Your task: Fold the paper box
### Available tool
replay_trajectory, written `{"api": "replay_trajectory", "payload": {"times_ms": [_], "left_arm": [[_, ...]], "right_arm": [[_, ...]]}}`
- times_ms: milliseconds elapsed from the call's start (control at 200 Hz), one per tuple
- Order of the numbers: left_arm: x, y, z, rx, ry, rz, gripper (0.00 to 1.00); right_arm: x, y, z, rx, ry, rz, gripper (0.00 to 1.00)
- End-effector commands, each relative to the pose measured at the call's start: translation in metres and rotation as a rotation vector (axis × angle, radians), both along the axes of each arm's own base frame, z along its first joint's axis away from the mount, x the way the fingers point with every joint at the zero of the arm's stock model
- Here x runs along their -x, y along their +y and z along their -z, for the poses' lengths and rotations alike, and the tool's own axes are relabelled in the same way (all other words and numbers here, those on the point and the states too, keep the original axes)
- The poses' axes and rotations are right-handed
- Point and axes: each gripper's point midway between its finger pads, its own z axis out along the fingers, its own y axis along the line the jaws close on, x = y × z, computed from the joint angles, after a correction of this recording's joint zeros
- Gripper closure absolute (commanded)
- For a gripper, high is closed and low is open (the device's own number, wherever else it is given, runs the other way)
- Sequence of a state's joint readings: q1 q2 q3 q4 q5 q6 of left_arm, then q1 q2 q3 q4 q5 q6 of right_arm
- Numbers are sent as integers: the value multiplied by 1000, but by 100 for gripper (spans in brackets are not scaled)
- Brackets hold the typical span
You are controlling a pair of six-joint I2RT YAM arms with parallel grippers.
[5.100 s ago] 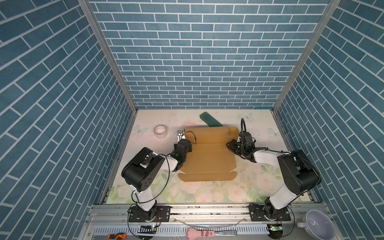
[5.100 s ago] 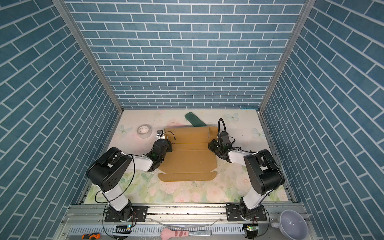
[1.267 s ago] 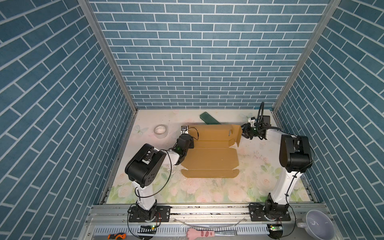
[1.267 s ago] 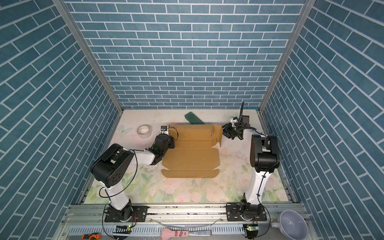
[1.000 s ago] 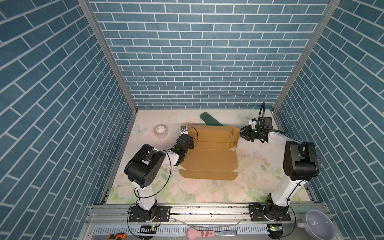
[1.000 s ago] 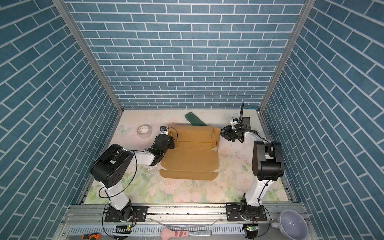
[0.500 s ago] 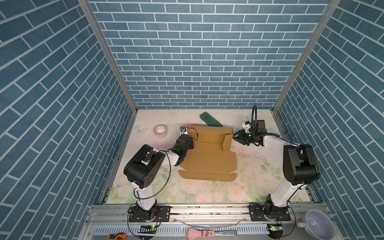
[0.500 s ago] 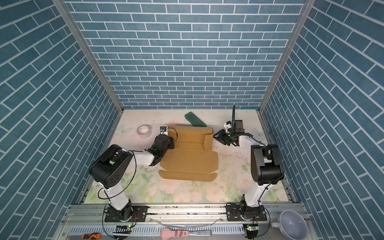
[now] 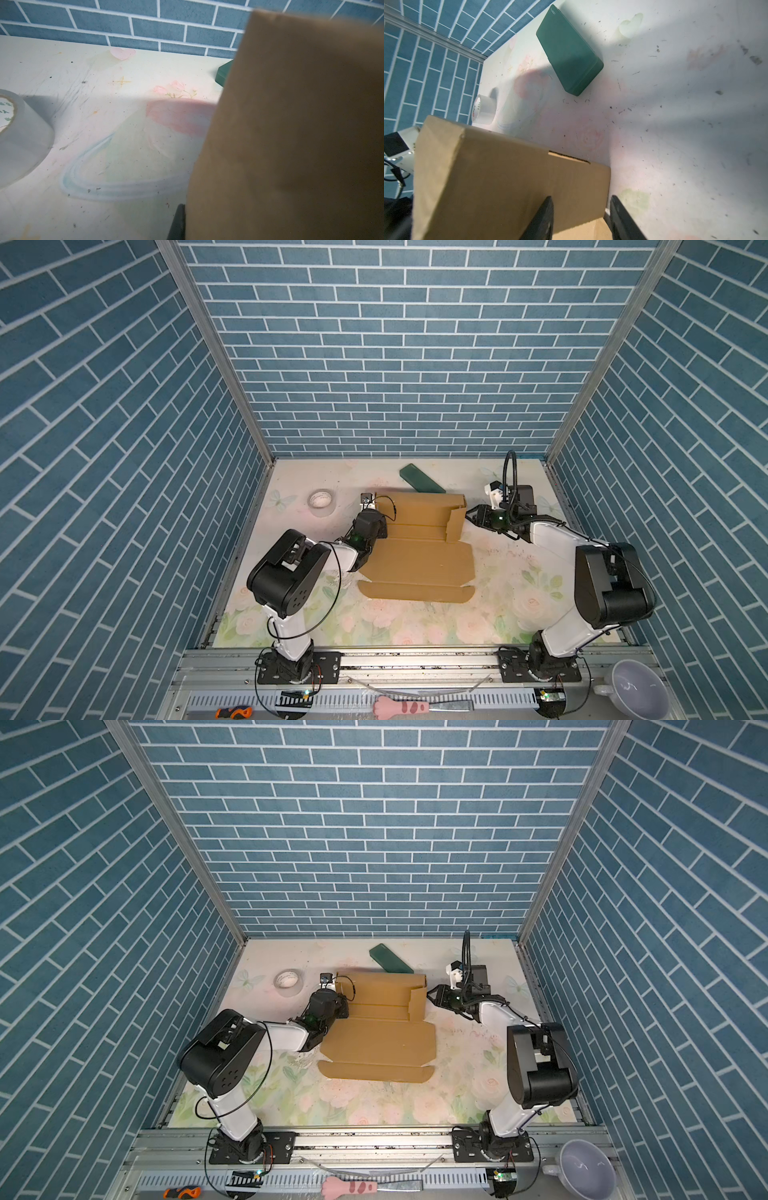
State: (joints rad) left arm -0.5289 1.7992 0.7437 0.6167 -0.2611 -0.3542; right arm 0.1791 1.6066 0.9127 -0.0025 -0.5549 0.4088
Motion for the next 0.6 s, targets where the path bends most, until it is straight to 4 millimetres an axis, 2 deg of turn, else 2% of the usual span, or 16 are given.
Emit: {"api": "replay_trajectory", "payload": {"times_ms": [0,230,370,595], "left_arm": [[41,12,65,-156,232,60,100],[42,13,65,-161,232,59,100],[41,13,66,-162,231,58,100],[39,10,68,-160,236,64,100]], "right_arm": [[18,-7,15,149,-11,-40,55],[32,-21,26,351,-6,-48,55],[39,-18,25,404,-54,-85,55],[19,1,13,386,-171,-136,51]]}}
